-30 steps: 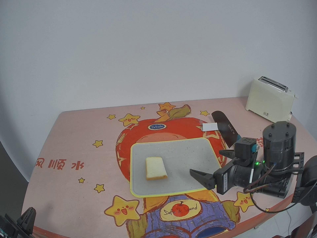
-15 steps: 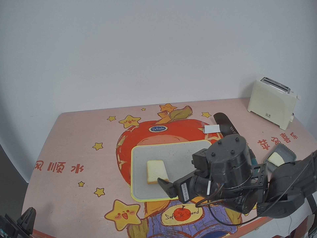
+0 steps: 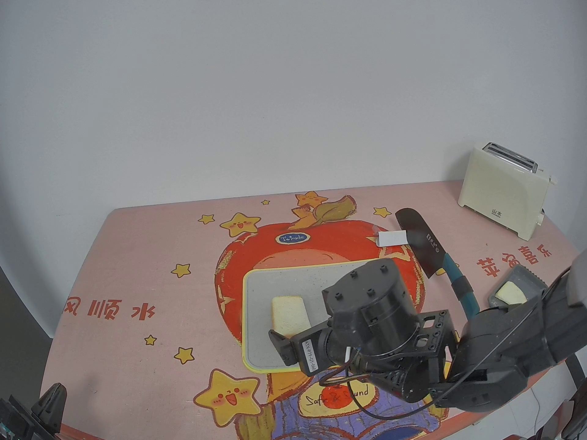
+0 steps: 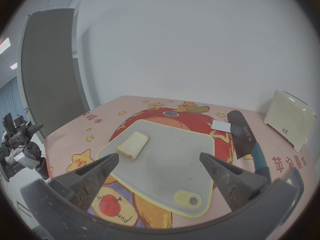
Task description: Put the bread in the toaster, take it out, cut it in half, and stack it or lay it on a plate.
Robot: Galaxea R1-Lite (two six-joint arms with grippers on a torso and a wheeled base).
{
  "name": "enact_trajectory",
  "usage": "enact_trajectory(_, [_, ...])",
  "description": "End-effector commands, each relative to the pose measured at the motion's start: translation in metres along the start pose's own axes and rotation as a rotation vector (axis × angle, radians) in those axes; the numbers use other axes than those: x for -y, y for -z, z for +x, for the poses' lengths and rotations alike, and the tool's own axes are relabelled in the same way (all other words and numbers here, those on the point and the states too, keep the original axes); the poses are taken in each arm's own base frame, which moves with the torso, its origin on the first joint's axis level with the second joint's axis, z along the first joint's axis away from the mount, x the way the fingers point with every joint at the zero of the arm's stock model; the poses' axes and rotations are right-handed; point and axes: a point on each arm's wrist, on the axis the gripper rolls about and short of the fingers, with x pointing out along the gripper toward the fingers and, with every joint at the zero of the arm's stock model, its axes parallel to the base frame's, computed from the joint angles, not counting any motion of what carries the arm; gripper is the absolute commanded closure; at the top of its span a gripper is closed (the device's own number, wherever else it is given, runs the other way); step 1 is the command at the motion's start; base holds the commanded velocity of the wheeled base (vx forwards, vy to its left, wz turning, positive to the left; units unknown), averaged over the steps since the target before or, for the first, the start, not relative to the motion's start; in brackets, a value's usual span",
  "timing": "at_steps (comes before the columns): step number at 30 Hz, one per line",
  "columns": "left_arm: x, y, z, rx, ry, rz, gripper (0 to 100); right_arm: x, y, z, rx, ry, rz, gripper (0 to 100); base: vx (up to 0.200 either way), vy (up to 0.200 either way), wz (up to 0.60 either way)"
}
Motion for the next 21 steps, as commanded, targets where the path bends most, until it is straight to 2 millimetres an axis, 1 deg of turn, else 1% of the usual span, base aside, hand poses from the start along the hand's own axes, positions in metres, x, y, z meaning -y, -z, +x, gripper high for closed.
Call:
enact_trajectory(1, [0.0, 0.0, 0.0, -0.002, 0.0, -0.006, 100, -0.007, 0.004, 0.015, -0.013, 0.016, -0.01, 0, 0.0, 0.0, 0.0])
enact_trajectory(6, [0.0, 0.0, 0.0, -0.002, 0.0, -0.006, 100, -0.016, 0.005, 0.02, -0.008, 0.018, -0.019, 0, 0.0, 0.0, 0.0])
enact_trajectory(14, [0.0, 0.0, 0.0, -0.002, -0.002, -0.008, 100, -0.019, 0.004, 0.029, 0.001, 0.046, 0.004, 0, 0.0, 0.0, 0.0])
enact_trajectory(21, [0.0, 0.0, 0.0, -0.002, 0.0, -0.009, 100, -0.021, 0.008, 0.038, -0.011, 0.055, 0.006, 0, 0.0, 0.0, 0.0])
